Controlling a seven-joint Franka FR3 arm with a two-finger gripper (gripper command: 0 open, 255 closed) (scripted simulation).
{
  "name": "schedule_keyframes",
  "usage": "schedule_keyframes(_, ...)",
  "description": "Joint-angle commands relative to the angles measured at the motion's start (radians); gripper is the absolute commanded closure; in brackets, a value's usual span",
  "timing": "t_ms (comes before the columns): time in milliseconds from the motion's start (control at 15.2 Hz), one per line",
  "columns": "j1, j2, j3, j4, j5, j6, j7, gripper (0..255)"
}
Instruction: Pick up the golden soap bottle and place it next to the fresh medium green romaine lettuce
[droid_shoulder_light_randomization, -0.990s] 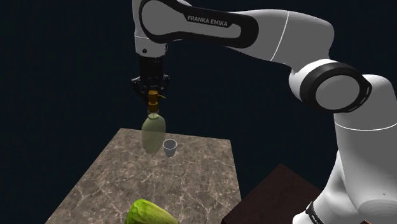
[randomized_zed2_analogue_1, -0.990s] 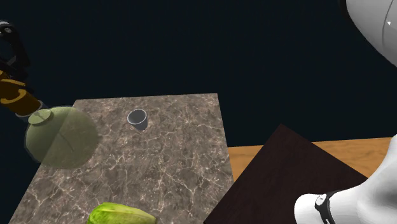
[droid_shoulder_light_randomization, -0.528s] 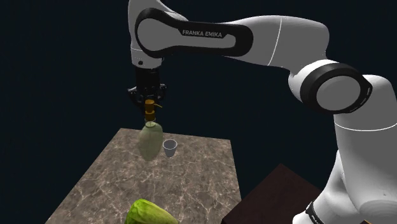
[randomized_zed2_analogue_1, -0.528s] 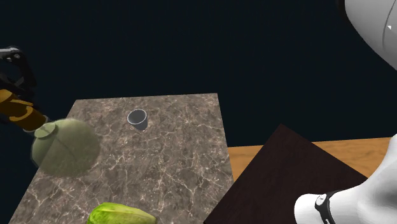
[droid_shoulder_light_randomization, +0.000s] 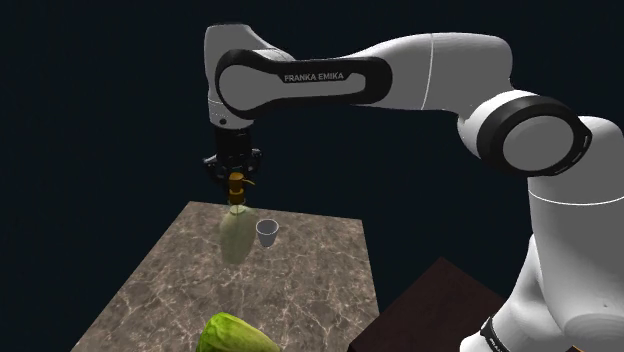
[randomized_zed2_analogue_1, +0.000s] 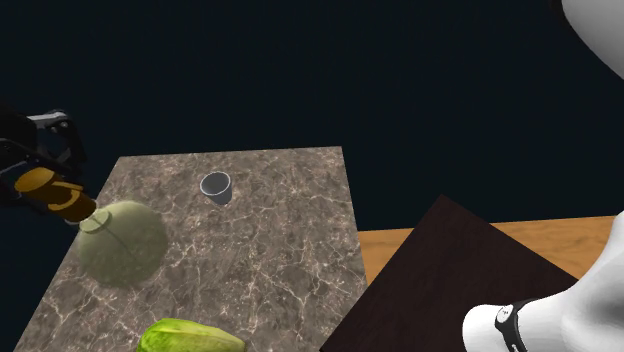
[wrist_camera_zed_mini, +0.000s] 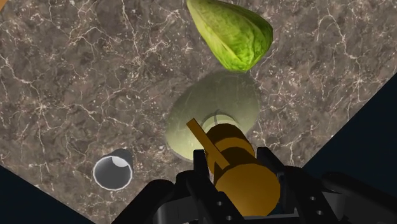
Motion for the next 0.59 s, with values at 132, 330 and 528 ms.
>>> schedule_keyframes(132, -0.004, -0.004, -0.001, -0.059, 0.000, 0.057, 0.000, 255)
schedule_keyframes(330, -0.006, -0.002, -0.001, -0.096, -0.001, 0.096, 0.001, 255)
schedule_keyframes(528, -0.007, 0.003, -0.002, -0.130, -0.002, 0.134, 0.001, 255)
